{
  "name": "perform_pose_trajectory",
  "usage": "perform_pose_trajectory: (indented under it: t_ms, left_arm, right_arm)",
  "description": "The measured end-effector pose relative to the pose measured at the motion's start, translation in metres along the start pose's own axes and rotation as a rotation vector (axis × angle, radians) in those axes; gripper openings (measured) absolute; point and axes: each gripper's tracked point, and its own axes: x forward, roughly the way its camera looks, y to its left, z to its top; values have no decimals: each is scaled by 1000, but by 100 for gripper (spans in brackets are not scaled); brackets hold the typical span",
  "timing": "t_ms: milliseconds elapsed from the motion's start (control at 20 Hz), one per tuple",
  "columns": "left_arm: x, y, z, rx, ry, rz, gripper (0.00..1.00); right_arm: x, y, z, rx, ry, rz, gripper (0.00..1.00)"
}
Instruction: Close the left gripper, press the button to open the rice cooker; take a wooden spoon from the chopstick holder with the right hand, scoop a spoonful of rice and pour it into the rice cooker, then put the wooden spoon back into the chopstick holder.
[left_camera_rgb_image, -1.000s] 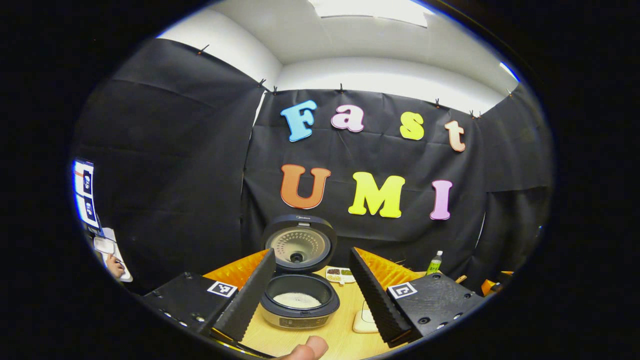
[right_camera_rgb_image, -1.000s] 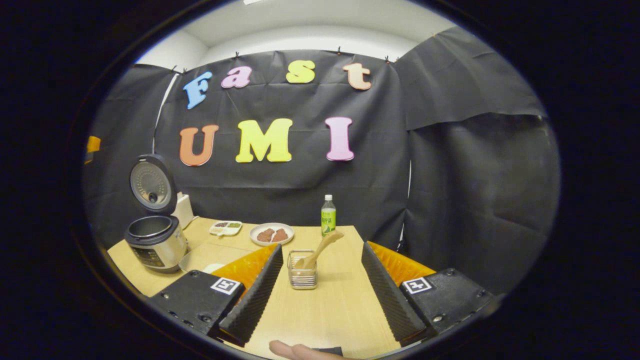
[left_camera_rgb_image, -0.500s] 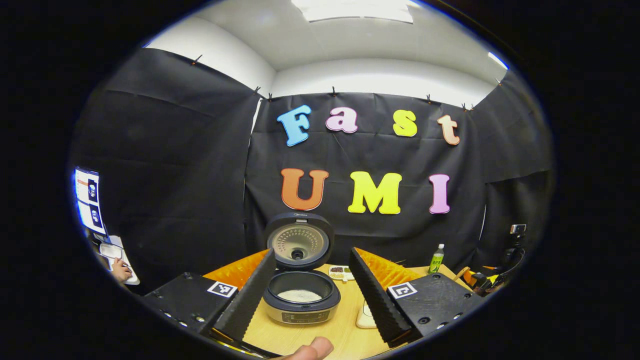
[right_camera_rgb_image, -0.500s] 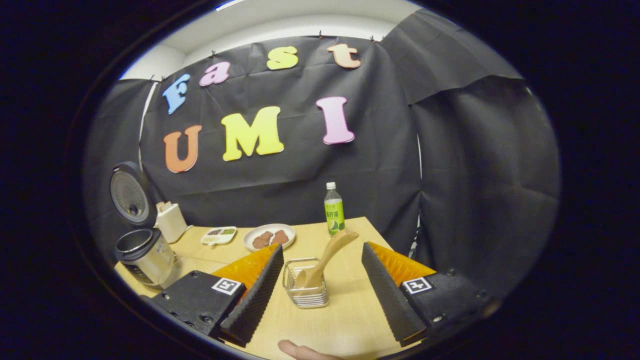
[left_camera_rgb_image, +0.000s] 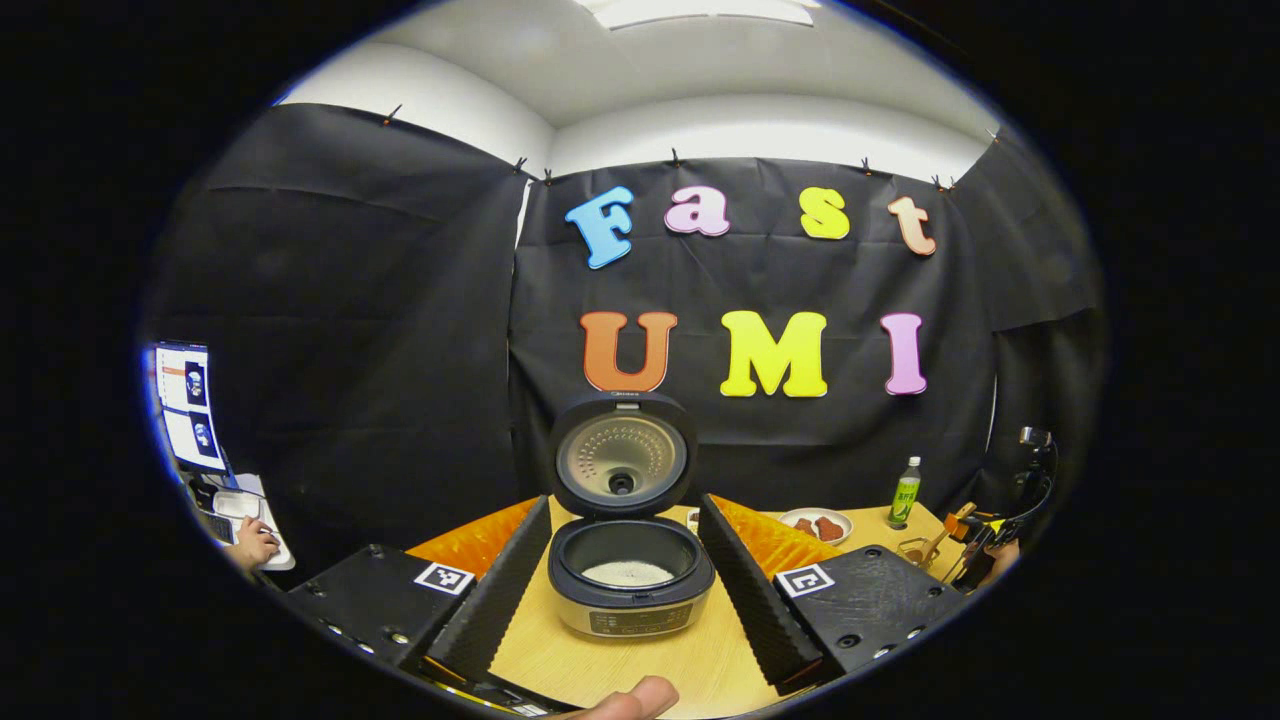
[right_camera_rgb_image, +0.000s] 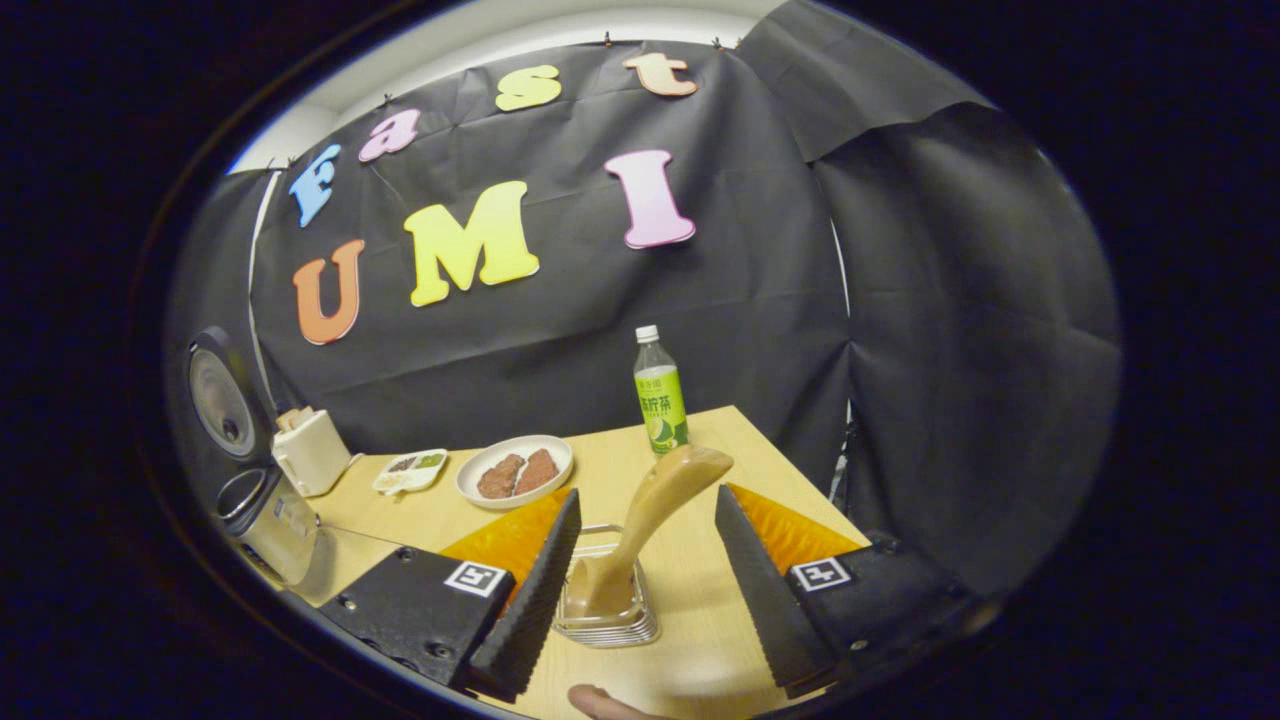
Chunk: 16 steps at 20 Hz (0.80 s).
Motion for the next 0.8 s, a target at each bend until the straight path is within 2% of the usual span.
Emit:
perform_pose_trajectory:
  t_ms: [50, 200, 250, 300, 350, 500, 650, 800]
  left_arm:
    - [0, -2, -4, 3, 6, -4, 94]
    - [-2, -1, -15, 14, 27, -8, 94]
    - [-1, 0, -19, 11, 36, -13, 94]
    - [-4, 0, -23, 3, 43, -17, 94]
    - [-6, 5, -25, -8, 50, -14, 94]
    - [-11, 18, -29, -29, 51, 6, 94]
    - [-16, 30, -30, -47, 39, 24, 94]
    - [-14, 40, -36, -58, 51, 45, 94]
  right_arm:
    - [6, -1, 1, 5, -8, 7, 82]
    - [16, 11, 5, 43, -15, 73, 63]
    - [16, 14, 7, 57, -18, 90, 41]
    - [18, 16, 6, 46, -11, 90, 43]
    - [21, 15, 5, 32, -9, 84, 37]
    - [25, 29, 6, -3, 8, 107, 36]
    - [35, 26, 0, -44, 39, 95, 36]
    - [48, 17, -23, -61, 122, 59, 41]
